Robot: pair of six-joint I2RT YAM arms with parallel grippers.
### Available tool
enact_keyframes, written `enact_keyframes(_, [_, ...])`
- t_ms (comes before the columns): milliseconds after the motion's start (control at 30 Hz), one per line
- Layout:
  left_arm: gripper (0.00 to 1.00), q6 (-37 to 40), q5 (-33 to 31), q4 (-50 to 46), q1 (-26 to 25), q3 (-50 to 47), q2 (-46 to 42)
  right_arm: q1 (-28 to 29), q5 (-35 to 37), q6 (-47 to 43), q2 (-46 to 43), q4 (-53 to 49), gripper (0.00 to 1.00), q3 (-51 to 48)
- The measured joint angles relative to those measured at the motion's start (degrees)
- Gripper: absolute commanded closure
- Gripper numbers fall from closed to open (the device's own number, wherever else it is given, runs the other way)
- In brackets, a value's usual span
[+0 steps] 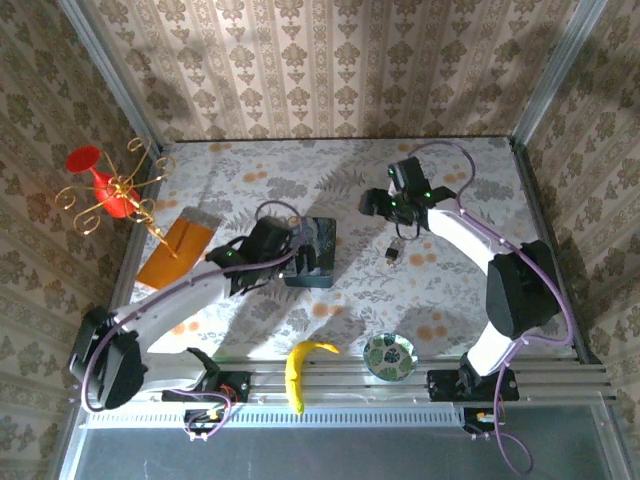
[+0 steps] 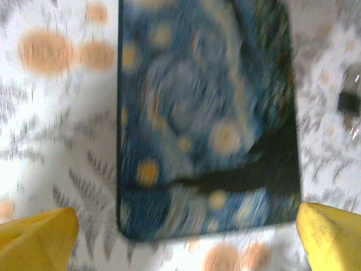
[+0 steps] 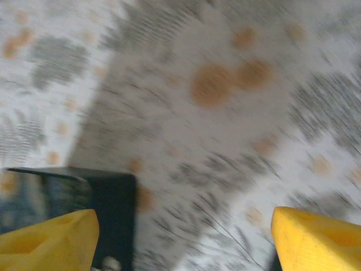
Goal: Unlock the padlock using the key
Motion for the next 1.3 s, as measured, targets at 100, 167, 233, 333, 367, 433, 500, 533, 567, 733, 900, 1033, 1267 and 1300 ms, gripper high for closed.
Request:
enact_keyframes(100, [0.02,-0.9,3.0,-2.3,-0.4,-3.6,-5.1,2.8,-1.6,-3.8,5.8,-0.9,0.16,9.6])
enact_keyframes(167, [0.03,-1.1,5.3,-3.1,-1.1,-4.7,-8.3,4.2,-3.3,-5.8,10.5,-1.5,0.15,15.4])
enact_keyframes(233, [0.06,-1.0,8.0,-2.1,-1.6,-5.5,-9.9,5.4,-5.0,-7.4,14.9,-2.2,0.15,19.9])
enact_keyframes(333, [0.11,-0.8,12.7,2.8,-1.9,-7.9,-9.1,6.4,-7.4,-9.2,21.9,-3.7,0.18,26.6])
enact_keyframes(367, [0.13,-0.8,14.2,4.7,-1.9,-8.7,-7.8,6.6,-8.3,-9.7,24.2,-4.3,0.20,28.9])
enact_keyframes(433, [0.13,-0.7,16.5,7.9,-1.9,-9.4,-4.3,6.7,-9.7,-10.3,28.1,-5.6,0.24,32.9])
enact_keyframes(500, [0.13,-0.7,18.2,10.4,-1.9,-9.6,-1.2,6.7,-10.8,-10.9,31.4,-7.0,0.28,36.1])
enact_keyframes(533, [0.12,-0.6,18.7,11.6,-1.9,-9.6,0.3,6.7,-11.4,-11.2,32.7,-7.6,0.30,37.2])
enact_keyframes(567, [0.11,-0.5,19.0,12.6,-1.8,-9.6,1.6,6.7,-12.0,-11.4,33.6,-8.0,0.32,37.8])
enact_keyframes(733, [0.11,0.4,18.9,15.2,1.7,-9.4,5.7,6.7,-13.8,-11.2,34.6,-8.8,0.57,36.4])
enact_keyframes(900, [0.10,2.4,19.5,16.2,7.0,-7.4,9.1,6.4,-14.2,-9.7,32.2,-3.8,0.63,29.7])
enact_keyframes(1033, [0.10,3.0,20.0,17.7,9.0,-3.6,13.9,4.6,-10.8,-7.3,27.2,0.7,0.62,22.0])
enact_keyframes(1267, [0.10,4.0,18.3,24.4,13.1,5.6,24.4,3.2,-5.7,-1.3,17.2,4.3,0.47,9.6])
enact_keyframes(1300, [0.09,4.3,17.8,25.6,13.7,6.9,25.4,3.7,-5.4,-0.8,16.3,4.3,0.47,8.3])
